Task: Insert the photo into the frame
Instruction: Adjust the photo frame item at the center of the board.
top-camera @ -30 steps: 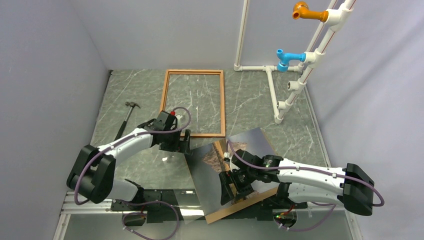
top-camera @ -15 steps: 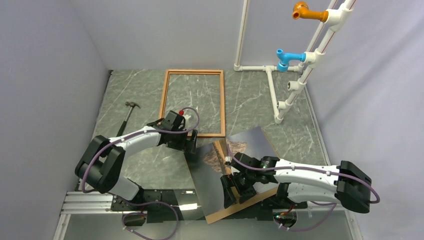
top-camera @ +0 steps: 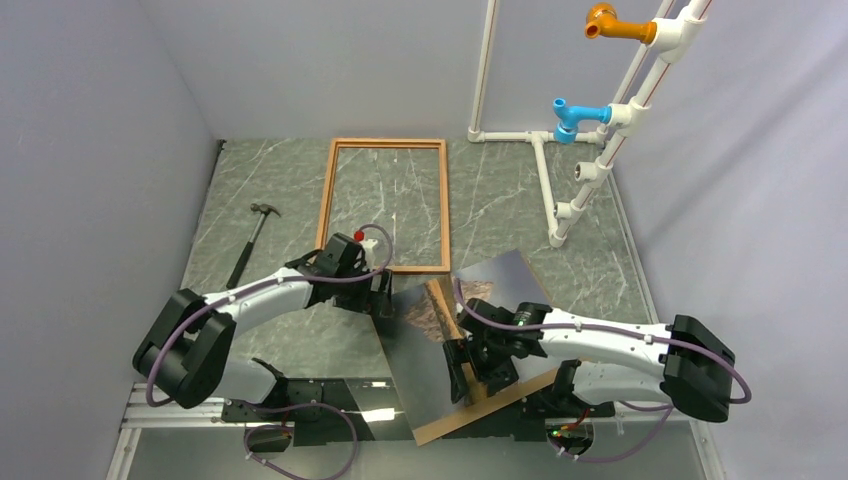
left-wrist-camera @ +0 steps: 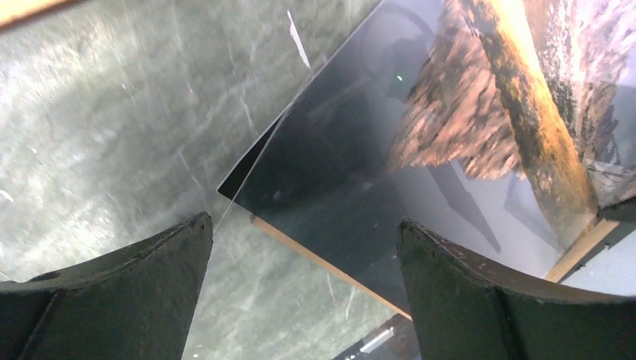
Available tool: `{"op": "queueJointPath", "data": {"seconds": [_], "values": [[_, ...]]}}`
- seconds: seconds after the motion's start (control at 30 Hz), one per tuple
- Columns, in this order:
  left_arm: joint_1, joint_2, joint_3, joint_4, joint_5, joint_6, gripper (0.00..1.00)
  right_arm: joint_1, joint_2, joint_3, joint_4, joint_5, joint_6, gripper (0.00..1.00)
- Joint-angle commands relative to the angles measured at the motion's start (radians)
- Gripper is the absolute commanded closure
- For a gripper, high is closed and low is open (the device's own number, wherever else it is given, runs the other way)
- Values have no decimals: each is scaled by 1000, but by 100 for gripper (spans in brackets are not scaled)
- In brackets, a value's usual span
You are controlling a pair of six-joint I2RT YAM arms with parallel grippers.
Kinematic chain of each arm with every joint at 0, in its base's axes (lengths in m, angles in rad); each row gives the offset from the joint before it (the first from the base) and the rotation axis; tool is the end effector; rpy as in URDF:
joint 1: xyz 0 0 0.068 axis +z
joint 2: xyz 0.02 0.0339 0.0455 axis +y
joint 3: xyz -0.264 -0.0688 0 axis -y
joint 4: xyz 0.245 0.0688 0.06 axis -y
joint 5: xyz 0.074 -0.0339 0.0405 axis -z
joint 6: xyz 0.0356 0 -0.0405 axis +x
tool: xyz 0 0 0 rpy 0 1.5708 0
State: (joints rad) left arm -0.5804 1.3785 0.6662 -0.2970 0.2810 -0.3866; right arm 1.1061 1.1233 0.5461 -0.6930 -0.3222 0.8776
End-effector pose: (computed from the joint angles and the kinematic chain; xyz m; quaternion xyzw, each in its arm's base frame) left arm 0.2052 -0.1463 0.1663 0.1307 0.9432 -0.2467 0.1803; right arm 0.0687 0.1621 0.1652 0.1351 -0.9668 -0.2105 0.0519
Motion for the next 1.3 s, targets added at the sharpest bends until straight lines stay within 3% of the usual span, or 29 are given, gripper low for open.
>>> {"op": "queueJointPath", "data": {"seconds": [0.0, 0.27, 0.73, 1.27], "values": [[-8, -68, -38, -26, 68, -54, 5, -87, 2, 26, -18, 170, -55, 6], [-8, -191, -112, -11, 120, -147, 7, -299, -37, 27, 30, 123, -186, 6], [-8, -409, -280, 81, 194, -354, 9, -421, 1, 41, 118, 62, -293, 6], [-10, -388, -427, 289, 313, -506, 16, -509, 70, 111, 225, -63, -395, 6]]}}
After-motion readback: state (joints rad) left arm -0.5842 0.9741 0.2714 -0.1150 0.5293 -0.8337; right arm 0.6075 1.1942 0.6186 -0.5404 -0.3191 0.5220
